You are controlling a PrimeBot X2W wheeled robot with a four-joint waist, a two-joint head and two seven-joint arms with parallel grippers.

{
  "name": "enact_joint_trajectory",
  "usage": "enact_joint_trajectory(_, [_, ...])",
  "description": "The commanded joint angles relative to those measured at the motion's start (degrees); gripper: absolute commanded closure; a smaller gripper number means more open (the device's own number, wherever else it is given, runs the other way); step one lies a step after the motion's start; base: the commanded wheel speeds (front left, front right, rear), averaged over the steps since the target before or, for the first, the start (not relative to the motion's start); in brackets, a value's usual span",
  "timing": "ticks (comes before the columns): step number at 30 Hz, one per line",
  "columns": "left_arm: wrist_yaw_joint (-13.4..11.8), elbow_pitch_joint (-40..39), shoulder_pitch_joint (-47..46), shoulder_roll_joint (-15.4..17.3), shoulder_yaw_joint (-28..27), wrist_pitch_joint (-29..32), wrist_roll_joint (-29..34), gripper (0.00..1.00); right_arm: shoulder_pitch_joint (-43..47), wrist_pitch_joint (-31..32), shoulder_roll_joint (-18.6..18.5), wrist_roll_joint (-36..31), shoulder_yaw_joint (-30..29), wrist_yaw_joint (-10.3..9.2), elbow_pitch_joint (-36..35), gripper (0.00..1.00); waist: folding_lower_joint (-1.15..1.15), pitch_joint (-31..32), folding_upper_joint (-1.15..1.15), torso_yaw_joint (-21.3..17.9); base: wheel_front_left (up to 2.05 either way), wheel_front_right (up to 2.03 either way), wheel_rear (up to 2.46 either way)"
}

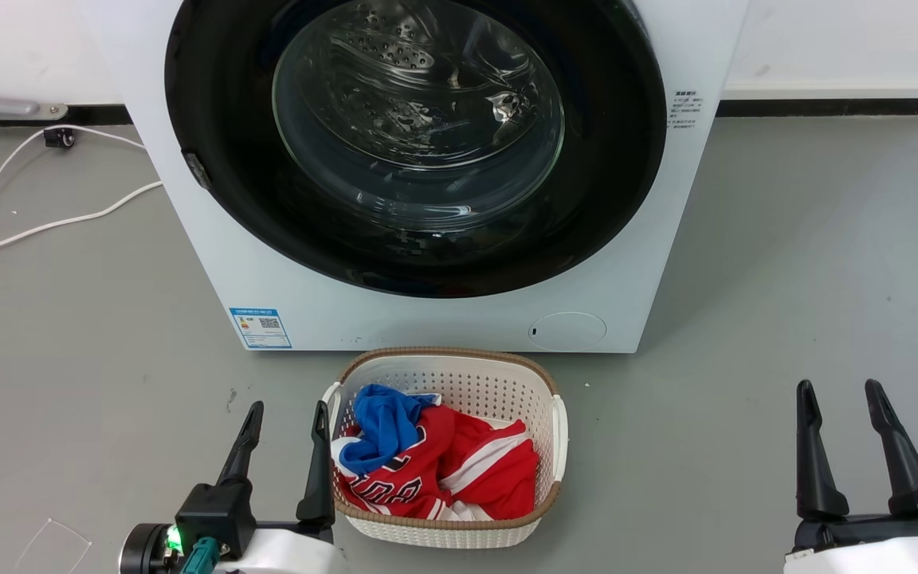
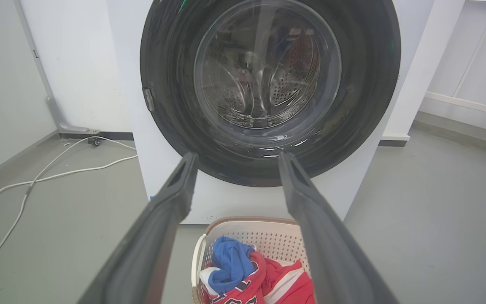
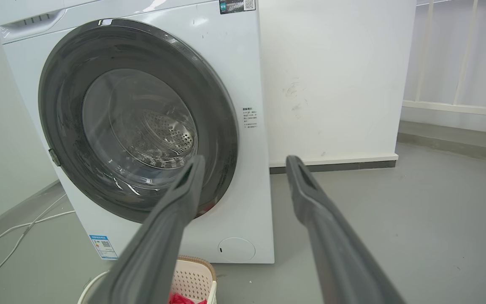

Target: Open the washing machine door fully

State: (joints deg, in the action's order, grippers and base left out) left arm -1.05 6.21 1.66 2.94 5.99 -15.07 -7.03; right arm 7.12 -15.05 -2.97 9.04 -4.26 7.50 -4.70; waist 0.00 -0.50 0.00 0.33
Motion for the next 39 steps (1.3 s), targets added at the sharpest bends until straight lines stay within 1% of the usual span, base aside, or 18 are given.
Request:
enact_joint_trajectory(1, [-0.26,0.10,0.28,-0.10,-0.02,-0.16,-0.06,0.00,0.45,-0.19,0.18,0.23,0.11,-0.01,0.13,0.00,0.00,0.01,0.00,-0.01,0.00,0.00,0.00])
enact_joint_trajectory(14, [-0.31,0.47,0.20,-0.10,-0.16,-0.16,-0.42,0.00,0.28,-0.19,0.18,0.72,0.26,-0.01,0.87,0.00,0.00,0.12,0.00,-0.05,0.00,0.00,0.00])
enact_joint_trajectory(15, [-0.34,0.49,0.17,-0.10,-0.17,-0.16,-0.43,0.00,0.25,-0.19,0.18,0.72,0.25,-0.01,0.94,0.64,0.00,0.12,0.00,-0.04,0.00,0.00,0.00])
enact_joint_trajectory(16, [-0.36,0.50,0.15,-0.10,-0.14,-0.16,-0.46,0.00,0.20,-0.19,0.18,0.78,0.24,-0.01,0.98,1.00,0.00,0.12,0.00,-0.03,0.00,0.00,0.00])
enact_joint_trajectory(19, [-0.44,0.54,0.18,-0.10,-0.17,-0.16,-0.51,0.00,0.17,-0.17,0.16,2.03,0.39,-0.01,1.57,1.00,0.00,0.13,0.00,-0.04,0.00,0.00,0.00])
enact_joint_trajectory(21, [-0.40,0.58,0.22,-0.10,-0.16,-0.16,-0.49,0.00,-0.10,-0.17,0.12,5.83,-0.41,-0.01,2.15,1.00,0.00,0.13,0.00,-0.06,0.00,0.00,0.00])
enact_joint_trajectory(23, [-0.41,0.59,0.26,-0.09,-0.19,-0.16,-0.50,0.00,-0.74,-0.17,0.16,11.24,-0.68,-0.01,2.42,1.00,0.00,0.13,0.00,-0.10,0.00,0.00,0.00])
enact_joint_trajectory(26, [-0.41,0.59,0.32,-0.10,-0.21,-0.16,-0.62,0.00,-1.64,-0.17,0.11,24.29,-1.38,-0.01,3.90,1.00,0.00,0.17,0.00,-0.20,0.00,0.00,0.00])
enact_joint_trajectory(28, [-0.36,0.64,0.38,-0.08,-0.25,-0.16,-0.65,0.00,-2.23,-0.17,0.15,34.95,-1.58,-0.01,5.17,1.00,0.00,0.22,0.00,-0.27,0.00,0.00,0.00])
enact_joint_trajectory(32, [-0.16,0.75,0.39,-0.09,-0.16,-0.16,-0.72,0.00,-3.13,-0.17,0.11,55.58,0.87,-0.01,7.56,1.00,0.00,0.36,0.00,-0.25,0.00,0.00,0.00])
enact_joint_trajectory(36, [-0.18,0.83,0.30,-0.09,-0.07,-0.16,-0.89,0.00,-3.62,-0.16,0.14,71.36,4.35,-0.01,7.39,1.00,0.00,0.42,0.00,-0.12,0.00,0.00,0.00])
enact_joint_trajectory(39, [-0.32,0.90,0.26,-0.09,0.01,-0.16,-1.09,0.00,-3.39,-0.16,0.11,80.42,6.47,-0.01,6.02,1.00,0.00,0.43,0.00,0.01,0.00,0.00,0.00])
